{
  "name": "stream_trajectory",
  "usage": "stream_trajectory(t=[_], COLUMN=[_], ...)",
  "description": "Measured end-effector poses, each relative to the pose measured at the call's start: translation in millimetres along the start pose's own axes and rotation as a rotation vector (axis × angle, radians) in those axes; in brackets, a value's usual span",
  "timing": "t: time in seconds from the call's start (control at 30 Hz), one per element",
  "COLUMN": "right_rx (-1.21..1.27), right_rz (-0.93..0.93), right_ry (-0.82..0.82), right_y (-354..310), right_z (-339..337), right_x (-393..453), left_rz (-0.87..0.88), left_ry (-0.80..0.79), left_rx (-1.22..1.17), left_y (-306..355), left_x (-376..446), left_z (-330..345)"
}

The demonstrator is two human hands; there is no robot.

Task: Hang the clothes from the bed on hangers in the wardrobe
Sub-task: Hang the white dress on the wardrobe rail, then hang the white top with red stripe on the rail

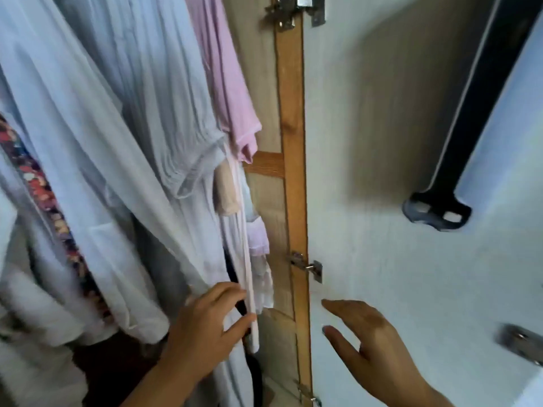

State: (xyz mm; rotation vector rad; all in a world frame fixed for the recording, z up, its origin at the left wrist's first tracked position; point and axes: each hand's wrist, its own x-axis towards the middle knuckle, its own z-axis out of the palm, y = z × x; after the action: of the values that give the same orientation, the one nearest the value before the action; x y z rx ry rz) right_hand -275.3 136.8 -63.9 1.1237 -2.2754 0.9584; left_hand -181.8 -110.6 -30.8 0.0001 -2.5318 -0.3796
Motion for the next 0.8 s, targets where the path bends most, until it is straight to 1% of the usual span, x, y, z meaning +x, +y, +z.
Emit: stream_trajectory(t=[0.07,0.17,0.23,0.4,0.53,0.57,0.7,0.8], right_rx=[-0.003,-0.014,-0.047,-0.147,-0.291,-0.328,-0.513,-0.668], right_rz=[0.106,0.281,0.405,0.609,0.793,0.843,1.105,1.273], right_ry=[0.025,0.075,0.111,0.210,0.320,0.340,0.466,0.576], right_y=[13.5,28.3,35.0,38.2,31.8,29.3,5.1,-25.2], right_z=[-26.3,-66.7,-92.0,-139.3,-172.6,-179.5,-206.4,-218.9], right_x=[-41.1,-97.4,-132.8,-206.5,-263.8,-275.6,-331.3,-365.7], left_rz=[-0.033,0.001,0.051,0.326,0.510,0.567,0.797,0.980], left_ry=[-0.085,-0.201,-0.276,-0.435,-0.591,-0.600,-0.745,-0.819], left_rx=[-0.065,-0.105,-0.178,-0.359,-0.480,-0.502,-0.590,-0.638], left_y=[30.7,76.8,113.1,208.5,275.3,287.7,349.8,399.5], left_x=[-6.2,-20.2,-27.5,-41.4,-54.1,-56.7,-64.0,-74.3], left_z=[30.8,75.3,101.3,146.9,178.0,187.5,228.0,243.9])
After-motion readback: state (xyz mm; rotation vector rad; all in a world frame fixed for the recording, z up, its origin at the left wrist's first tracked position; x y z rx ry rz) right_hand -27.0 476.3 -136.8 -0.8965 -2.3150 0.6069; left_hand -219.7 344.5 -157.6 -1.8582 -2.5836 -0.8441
